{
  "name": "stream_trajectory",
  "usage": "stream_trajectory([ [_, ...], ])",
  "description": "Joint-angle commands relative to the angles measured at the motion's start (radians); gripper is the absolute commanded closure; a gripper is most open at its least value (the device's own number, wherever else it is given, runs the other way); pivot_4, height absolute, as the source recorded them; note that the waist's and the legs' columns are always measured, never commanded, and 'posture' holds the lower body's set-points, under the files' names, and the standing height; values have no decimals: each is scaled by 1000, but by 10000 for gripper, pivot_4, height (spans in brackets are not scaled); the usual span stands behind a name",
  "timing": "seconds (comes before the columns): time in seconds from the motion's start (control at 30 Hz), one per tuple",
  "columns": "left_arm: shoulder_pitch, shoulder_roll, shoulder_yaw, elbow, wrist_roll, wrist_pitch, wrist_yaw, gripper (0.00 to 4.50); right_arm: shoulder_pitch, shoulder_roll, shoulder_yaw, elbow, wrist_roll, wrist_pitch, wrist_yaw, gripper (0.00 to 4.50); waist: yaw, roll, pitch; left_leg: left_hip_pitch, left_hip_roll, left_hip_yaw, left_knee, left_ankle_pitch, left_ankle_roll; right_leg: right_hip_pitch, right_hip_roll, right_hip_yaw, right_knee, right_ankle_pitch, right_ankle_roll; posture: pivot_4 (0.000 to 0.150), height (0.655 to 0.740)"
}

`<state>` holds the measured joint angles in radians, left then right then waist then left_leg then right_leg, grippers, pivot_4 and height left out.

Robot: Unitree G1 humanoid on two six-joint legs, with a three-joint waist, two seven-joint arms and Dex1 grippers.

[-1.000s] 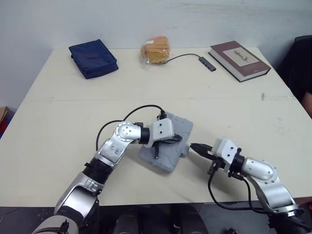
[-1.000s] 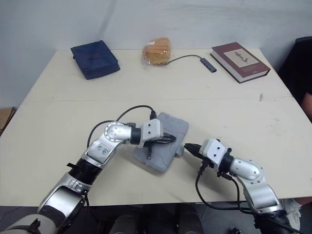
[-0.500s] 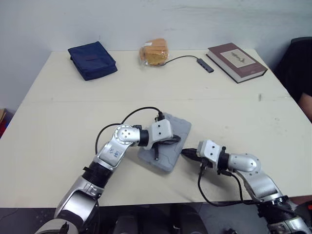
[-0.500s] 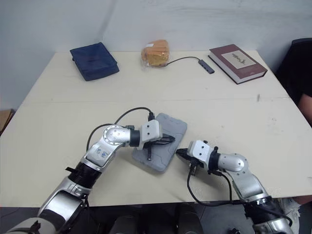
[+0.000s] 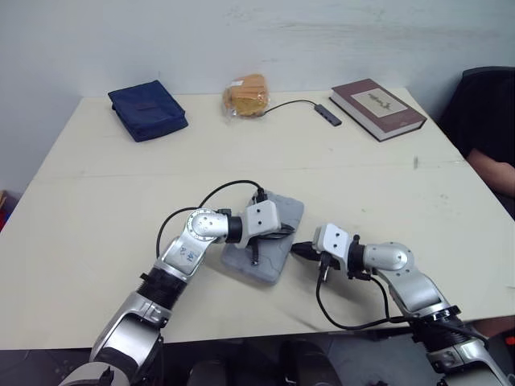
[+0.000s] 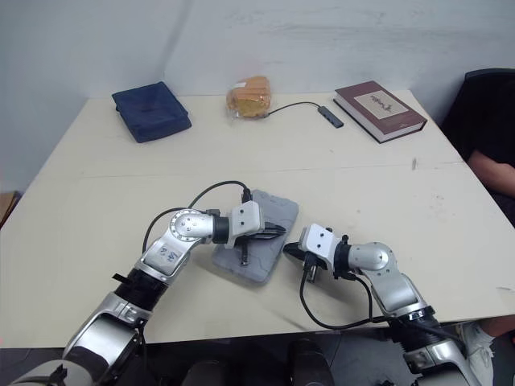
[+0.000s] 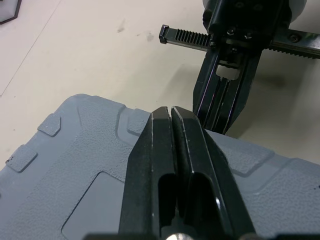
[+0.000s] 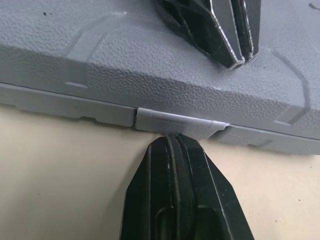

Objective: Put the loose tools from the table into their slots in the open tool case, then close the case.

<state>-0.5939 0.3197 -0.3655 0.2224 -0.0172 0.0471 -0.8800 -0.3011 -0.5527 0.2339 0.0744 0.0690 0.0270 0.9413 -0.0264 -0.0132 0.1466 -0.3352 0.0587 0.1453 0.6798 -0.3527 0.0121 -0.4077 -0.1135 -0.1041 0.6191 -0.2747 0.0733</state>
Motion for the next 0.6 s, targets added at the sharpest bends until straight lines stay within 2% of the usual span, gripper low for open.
stream_trajectory([
  [0.03, 41, -1, 20, 118, 34, -72, 51, 44465, 30, -41, -38, -51, 2, -1, -2, 45000, 2, 2, 0, 0, 0, 0, 0, 0, 0, 0, 0, 0, 0, 0, 0, 1500, 7400],
  [0.13, 29, 42, 174, 70, -81, -220, 30, 44465, 124, -145, -192, -148, 150, -47, 95, 45000, 12, 5, 7, -3, 0, -1, 0, 0, 0, -2, -1, 1, -1, 0, 0, 1500, 7400],
  [0.23, 57, 139, 247, 51, -103, -309, 0, 44465, 170, -222, -298, -195, 271, 2, 163, 45000, 5, 4, 21, -7, 0, 0, 0, 1, 0, -7, 0, 1, 0, 0, 0, 1500, 7400],
  [0.27, 81, 177, 268, 30, -130, -296, -35, 39645, 180, -249, -326, -200, 284, -1, 179, 38643, -1, 5, 24, -8, 0, 0, 0, 1, -1, -7, 0, 0, 1, 0, 0, 1500, 7400],
  [0.3, 106, 208, 287, 11, -151, -290, -59, 37652, 185, -273, -348, -200, 288, -2, 189, 36507, -4, 6, 26, -8, 1, 0, 0, 1, -1, -7, 1, 0, 1, 0, 0, 1500, 7400],
  [0.37, 184, 289, 354, -40, -200, -235, -90, 29523, 191, -320, -403, -185, 280, -25, 196, 27639, -4, 6, 28, -7, 1, 1, -3, 1, -1, -8, 1, -1, 0, 0, -1, 1500, 7400],
  [0.4, 222, 324, 387, -58, -210, -223, -91, 24359, 189, -344, -431, -170, 278, -35, 202, 21832, -4, 6, 30, -8, 1, 2, -3, 1, -1, -9, 2, -2, -1, 0, -1, 1500, 7400],
  [0.53, 390, 424, 511, -162, -267, -93, -66, 6678, 165, -420, -524, -107, 290, -41, 220, 2383, 2, 5, 32, -22, 1, 2, 1, 3, -6, -22, 1, -3, 1, 0, 0, 1500, 7400],
  [0.57, 443, 448, 548, -186, -275, -62, -62, 1873, 159, -433, -535, -96, 290, -46, 227, 0, 4, 5, 32, -21, 1, 2, 1, 3, -5, -22, 1, -3, 1, 1, 0, 1500, 7400],
  [0.6, 491, 463, 585, -212, -284, -34, -50, 870, 154, -444, -543, -88, 291, -50, 235, 0, 4, 5, 33, -22, 0, 2, 1, 3, -5, -21, 1, -3, 0, 1, 0, 1500, 7400],
])
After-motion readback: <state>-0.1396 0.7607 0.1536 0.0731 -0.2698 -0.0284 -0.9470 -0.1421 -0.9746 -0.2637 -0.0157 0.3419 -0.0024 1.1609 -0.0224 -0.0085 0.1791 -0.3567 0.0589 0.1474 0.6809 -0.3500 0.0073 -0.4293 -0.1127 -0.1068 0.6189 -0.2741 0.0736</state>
